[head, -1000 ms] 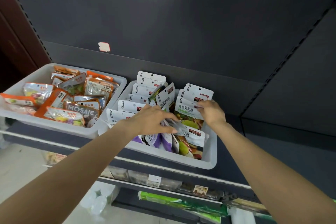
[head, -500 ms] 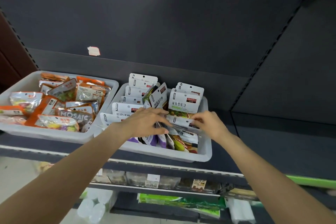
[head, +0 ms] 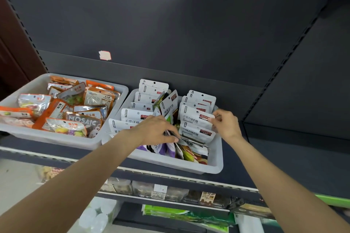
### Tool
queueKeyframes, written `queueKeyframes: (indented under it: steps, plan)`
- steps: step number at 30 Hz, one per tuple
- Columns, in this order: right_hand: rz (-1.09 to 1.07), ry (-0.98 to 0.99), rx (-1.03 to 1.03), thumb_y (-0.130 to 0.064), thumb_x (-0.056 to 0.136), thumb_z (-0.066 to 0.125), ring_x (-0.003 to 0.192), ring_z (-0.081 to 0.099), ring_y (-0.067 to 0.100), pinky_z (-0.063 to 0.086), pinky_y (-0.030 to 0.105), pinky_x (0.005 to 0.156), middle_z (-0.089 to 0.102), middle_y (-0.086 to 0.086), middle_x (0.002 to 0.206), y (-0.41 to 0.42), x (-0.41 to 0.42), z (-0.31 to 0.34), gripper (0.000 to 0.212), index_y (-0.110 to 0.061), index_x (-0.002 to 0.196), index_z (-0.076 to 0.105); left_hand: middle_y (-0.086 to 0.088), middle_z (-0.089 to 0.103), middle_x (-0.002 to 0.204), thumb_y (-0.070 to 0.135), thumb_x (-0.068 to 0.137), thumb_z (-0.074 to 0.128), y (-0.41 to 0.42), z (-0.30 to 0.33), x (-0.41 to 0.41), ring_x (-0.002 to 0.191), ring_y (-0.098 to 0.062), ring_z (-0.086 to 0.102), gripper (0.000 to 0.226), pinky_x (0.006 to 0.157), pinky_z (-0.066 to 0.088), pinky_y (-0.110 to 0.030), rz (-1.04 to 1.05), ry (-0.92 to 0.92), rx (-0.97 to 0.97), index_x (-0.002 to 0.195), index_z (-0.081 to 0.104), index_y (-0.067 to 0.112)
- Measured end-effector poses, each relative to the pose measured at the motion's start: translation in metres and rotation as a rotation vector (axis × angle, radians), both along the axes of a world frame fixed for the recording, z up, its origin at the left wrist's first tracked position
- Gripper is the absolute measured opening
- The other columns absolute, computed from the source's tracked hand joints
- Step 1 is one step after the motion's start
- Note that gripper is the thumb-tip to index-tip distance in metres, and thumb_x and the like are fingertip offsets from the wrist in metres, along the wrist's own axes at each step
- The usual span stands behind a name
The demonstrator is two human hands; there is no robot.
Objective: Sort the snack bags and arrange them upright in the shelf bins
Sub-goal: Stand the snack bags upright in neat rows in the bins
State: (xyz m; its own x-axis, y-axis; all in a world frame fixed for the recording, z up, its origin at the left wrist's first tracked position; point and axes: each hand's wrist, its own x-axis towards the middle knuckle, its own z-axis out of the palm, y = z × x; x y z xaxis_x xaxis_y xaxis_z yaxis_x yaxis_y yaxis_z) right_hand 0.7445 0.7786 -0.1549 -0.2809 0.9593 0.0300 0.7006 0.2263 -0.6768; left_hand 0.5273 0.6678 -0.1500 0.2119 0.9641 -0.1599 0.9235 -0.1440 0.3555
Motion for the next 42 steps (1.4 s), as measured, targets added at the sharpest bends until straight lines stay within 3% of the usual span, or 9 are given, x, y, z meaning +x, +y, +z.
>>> queueKeyframes:
  steps: [6, 10, 17, 20, 24, 28, 30, 34, 42]
  plan:
    - [0.292, -0.128, -0.077, -0.026, 0.082, 0.073, 0.089, 0.061, 0.012, 0.052, 0.030, 0.078, 0.065, -0.006, 0.096, -0.008, -0.003, 0.002, 0.013, -0.022, 0.088, 0.061, 0.014, 0.042, 0.142, 0.047, 0.093, 0.049, 0.001, 0.002, 0.002, 0.130, -0.011, 0.035, 0.032, 0.106, 0.027, -0.038, -0.029, 0.029, 0.013, 0.123, 0.059, 0.038]
    - [0.292, -0.356, 0.062, -0.017, 0.091, 0.061, 0.082, 0.058, 0.018, 0.039, 0.023, 0.055, 0.065, 0.004, 0.102, -0.008, -0.009, 0.001, 0.008, -0.017, 0.084, 0.056, 0.013, 0.051, 0.135, 0.049, 0.093, 0.049, 0.000, 0.002, 0.001, 0.126, -0.012, 0.039, 0.033, 0.105, 0.029, -0.039, -0.021, 0.034, 0.004, 0.124, 0.058, 0.040]
    - [-0.090, -0.029, 0.203, -0.008, 0.089, 0.054, 0.068, 0.056, 0.025, 0.038, 0.029, 0.055, 0.064, 0.010, 0.079, -0.002, -0.008, 0.006, 0.009, -0.010, 0.080, 0.055, 0.010, 0.060, 0.123, 0.054, 0.091, 0.048, 0.002, -0.001, -0.001, 0.118, -0.013, 0.043, 0.034, 0.100, 0.033, -0.039, 0.001, 0.009, -0.004, 0.120, 0.060, 0.040]
    - [-0.161, 0.042, 0.210, -0.002, 0.087, 0.052, 0.074, 0.060, 0.027, 0.041, 0.030, 0.056, 0.063, 0.014, 0.086, 0.000, -0.004, 0.007, 0.005, -0.007, 0.088, 0.051, 0.013, 0.057, 0.126, 0.051, 0.092, 0.049, 0.003, 0.001, 0.001, 0.118, -0.012, 0.044, 0.032, 0.100, 0.031, -0.037, -0.002, -0.001, 0.010, 0.117, 0.062, 0.037]
    - [0.148, -0.053, 0.023, 0.005, 0.088, 0.050, 0.093, 0.063, 0.024, 0.049, 0.021, 0.069, 0.057, 0.006, 0.118, -0.005, -0.006, 0.010, 0.055, -0.026, 0.133, 0.048, 0.008, 0.062, 0.117, 0.054, 0.092, 0.048, 0.006, 0.003, 0.002, 0.115, -0.015, 0.043, 0.031, 0.094, 0.032, -0.035, 0.017, 0.006, -0.012, 0.114, 0.062, 0.037]
    - [0.238, -0.151, 0.042, -0.006, 0.095, 0.049, 0.107, 0.059, 0.017, 0.041, 0.012, 0.070, 0.057, 0.003, 0.131, -0.004, -0.008, 0.011, 0.028, -0.018, 0.106, 0.072, 0.004, 0.062, 0.111, 0.052, 0.092, 0.049, 0.004, 0.004, 0.003, 0.115, -0.015, 0.042, 0.032, 0.094, 0.030, -0.034, 0.038, -0.012, -0.031, 0.115, 0.062, 0.034]
    - [0.260, -0.198, 0.041, -0.008, 0.098, 0.042, 0.095, 0.062, 0.011, 0.044, 0.011, 0.060, 0.057, -0.002, 0.131, -0.001, -0.006, 0.011, 0.033, -0.019, 0.107, 0.071, 0.006, 0.060, 0.107, 0.052, 0.092, 0.049, 0.004, 0.005, 0.004, 0.116, -0.015, 0.041, 0.032, 0.092, 0.029, -0.033, 0.036, -0.015, -0.030, 0.115, 0.062, 0.035]
    - [0.297, -0.307, 0.102, -0.006, 0.095, 0.048, 0.113, 0.059, 0.017, 0.054, 0.032, 0.079, 0.059, -0.002, 0.131, 0.000, -0.003, 0.008, 0.035, -0.027, 0.114, 0.068, 0.008, 0.057, 0.102, 0.051, 0.093, 0.049, 0.002, 0.006, 0.004, 0.116, -0.015, 0.040, 0.030, 0.090, 0.028, -0.032, 0.038, -0.026, -0.034, 0.115, 0.062, 0.035]
    - [0.285, -0.336, 0.364, -0.015, 0.089, 0.063, 0.105, 0.058, 0.016, 0.047, 0.026, 0.075, 0.061, -0.005, 0.116, -0.005, -0.011, 0.021, 0.017, -0.025, 0.097, 0.074, 0.004, 0.062, 0.114, 0.051, 0.092, 0.050, 0.002, 0.007, 0.003, 0.115, -0.015, 0.041, 0.032, 0.089, 0.031, -0.031, 0.041, -0.029, -0.045, 0.115, 0.063, 0.034]
